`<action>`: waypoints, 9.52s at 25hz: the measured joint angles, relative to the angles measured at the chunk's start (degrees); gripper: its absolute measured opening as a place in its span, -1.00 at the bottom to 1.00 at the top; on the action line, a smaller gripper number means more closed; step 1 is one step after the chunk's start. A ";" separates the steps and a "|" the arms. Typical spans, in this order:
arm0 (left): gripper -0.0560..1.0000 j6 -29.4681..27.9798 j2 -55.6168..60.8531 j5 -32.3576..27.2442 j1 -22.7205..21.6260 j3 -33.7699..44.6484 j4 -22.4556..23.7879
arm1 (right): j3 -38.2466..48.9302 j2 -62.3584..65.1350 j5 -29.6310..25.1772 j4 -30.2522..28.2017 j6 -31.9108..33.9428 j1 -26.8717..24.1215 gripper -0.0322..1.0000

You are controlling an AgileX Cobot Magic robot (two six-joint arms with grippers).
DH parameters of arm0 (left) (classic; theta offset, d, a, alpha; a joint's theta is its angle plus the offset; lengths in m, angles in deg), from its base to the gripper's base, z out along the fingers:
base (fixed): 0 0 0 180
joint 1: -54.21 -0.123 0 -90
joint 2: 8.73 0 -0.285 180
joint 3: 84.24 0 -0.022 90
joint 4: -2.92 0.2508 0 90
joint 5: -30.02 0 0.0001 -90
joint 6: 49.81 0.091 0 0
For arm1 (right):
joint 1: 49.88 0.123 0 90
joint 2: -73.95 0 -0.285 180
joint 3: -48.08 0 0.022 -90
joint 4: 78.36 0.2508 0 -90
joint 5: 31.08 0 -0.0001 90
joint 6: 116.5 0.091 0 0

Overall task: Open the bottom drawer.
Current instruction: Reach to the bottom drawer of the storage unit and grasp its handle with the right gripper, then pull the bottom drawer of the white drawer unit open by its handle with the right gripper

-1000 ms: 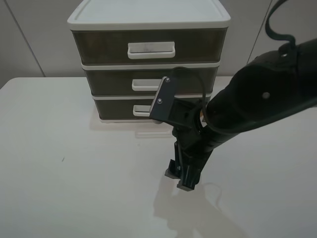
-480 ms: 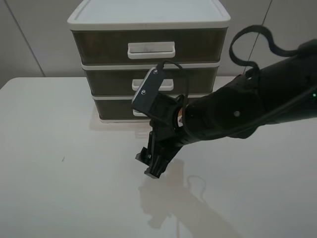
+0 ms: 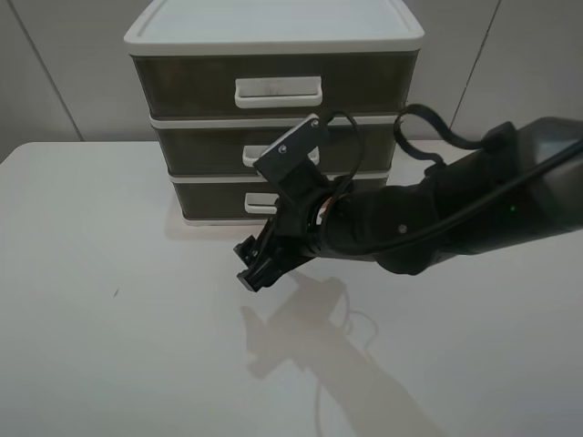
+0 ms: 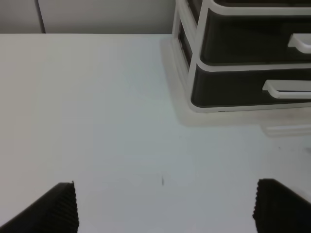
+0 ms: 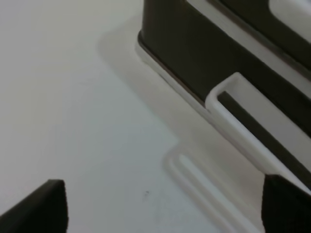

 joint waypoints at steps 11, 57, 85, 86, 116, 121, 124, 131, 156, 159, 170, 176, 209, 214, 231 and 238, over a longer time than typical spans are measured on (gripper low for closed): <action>0.52 0.00 0.00 0.00 0.00 0.00 0.00 | 2.85 -5.11 13.34 3.75 0.00 0.13 0.59; 0.52 0.00 0.00 0.00 0.00 0.00 0.00 | -3.80 -11.83 3.72 -26.03 -27.19 -10.84 0.58; 0.52 0.00 0.00 0.00 0.00 0.00 0.00 | -5.18 -13.89 1.13 -25.98 -27.20 -11.19 0.58; 0.52 0.00 0.00 0.00 0.00 0.00 0.00 | -5.18 -13.58 0.56 -25.98 -27.25 -11.19 0.58; 0.52 0.00 0.00 0.00 0.00 0.00 0.00 | -6.56 -9.42 -13.46 -29.02 -27.43 -11.19 0.58; 0.52 0.00 0.00 0.00 0.00 0.00 0.00 | -9.31 -9.42 -19.18 -29.69 -27.43 -11.19 0.58; 0.52 0.00 0.00 0.00 0.00 0.00 0.00 | -9.72 -9.77 -20.07 -30.28 -27.43 -11.19 0.58; 0.52 0.00 0.00 0.00 0.00 0.00 0.00 | -10.29 -9.78 -21.90 -31.03 -27.43 -11.19 0.58; 0.52 0.00 0.00 0.00 0.00 0.00 0.00 | -11.92 -8.29 -32.52 -32.90 -27.89 -10.67 0.58; 0.52 0.00 0.00 0.00 0.00 0.00 0.00 | -12.03 -8.15 -33.28 -32.90 -28.06 -10.67 0.59; 0.52 0.00 0.00 0.00 0.00 0.00 0.00 | -11.90 -5.61 -39.34 -32.85 -28.50 -9.75 0.59; 0.52 0.00 0.00 0.00 0.00 0.00 0.00 | -11.90 -5.22 -42.02 -32.20 -28.25 -8.02 0.59; 0.52 0.00 0.00 0.00 0.00 0.00 0.00 | -11.22 -4.62 -54.34 -21.75 -27.40 -1.73 0.59; 0.52 0.00 0.00 0.00 0.00 0.00 0.00 | -11.22 -4.62 -54.69 -20.60 -27.40 -1.02 0.59; 0.52 0.00 0.00 0.00 0.00 0.00 0.00 | -11.22 -4.62 -56.23 -18.62 -27.40 -0.33 0.59; 0.52 0.00 0.00 0.00 0.00 0.00 0.00 | -11.22 -4.62 -57.11 -18.62 -27.24 0.19 0.59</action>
